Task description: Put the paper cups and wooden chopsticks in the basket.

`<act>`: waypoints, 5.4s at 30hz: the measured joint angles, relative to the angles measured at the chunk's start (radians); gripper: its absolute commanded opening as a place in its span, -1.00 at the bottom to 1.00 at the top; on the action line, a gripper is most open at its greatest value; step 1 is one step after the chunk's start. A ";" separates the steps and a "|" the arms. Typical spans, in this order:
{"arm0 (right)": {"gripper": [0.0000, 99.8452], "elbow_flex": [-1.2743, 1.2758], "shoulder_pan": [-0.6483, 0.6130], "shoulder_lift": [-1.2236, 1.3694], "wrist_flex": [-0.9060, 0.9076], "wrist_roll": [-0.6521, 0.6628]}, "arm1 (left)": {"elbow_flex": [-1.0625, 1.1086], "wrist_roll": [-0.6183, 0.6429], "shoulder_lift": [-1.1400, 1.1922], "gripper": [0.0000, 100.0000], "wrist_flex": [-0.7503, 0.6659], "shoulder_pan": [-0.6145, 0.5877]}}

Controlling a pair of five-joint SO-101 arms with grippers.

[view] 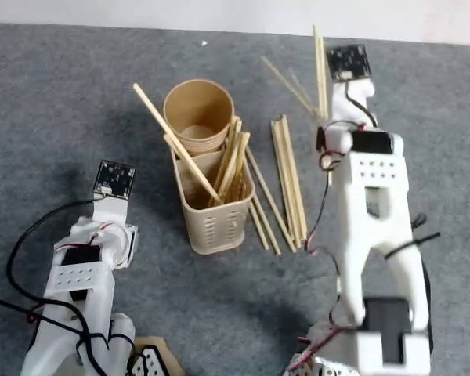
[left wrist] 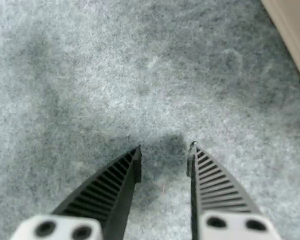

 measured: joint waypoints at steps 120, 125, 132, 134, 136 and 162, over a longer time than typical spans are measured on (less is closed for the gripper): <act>-0.99 0.080 0.012 0.485 0.041 0.190 | -0.316 0.092 0.425 -0.64 0.117 -0.084; -0.99 0.083 0.028 0.336 0.051 0.166 | -0.316 0.092 0.427 -0.64 0.117 -0.084; -0.99 0.081 0.028 0.046 0.051 0.094 | -0.316 0.092 0.428 -0.64 0.115 -0.084; -0.99 0.081 0.028 -0.043 0.051 0.060 | -0.316 0.092 0.428 -0.64 0.115 -0.084; -0.99 0.083 0.021 -0.137 0.052 0.017 | -0.316 0.092 0.428 -0.64 0.115 -0.084; -0.59 0.723 -0.528 -0.720 -0.671 -0.201 | -0.316 0.092 0.431 -0.64 0.115 -0.084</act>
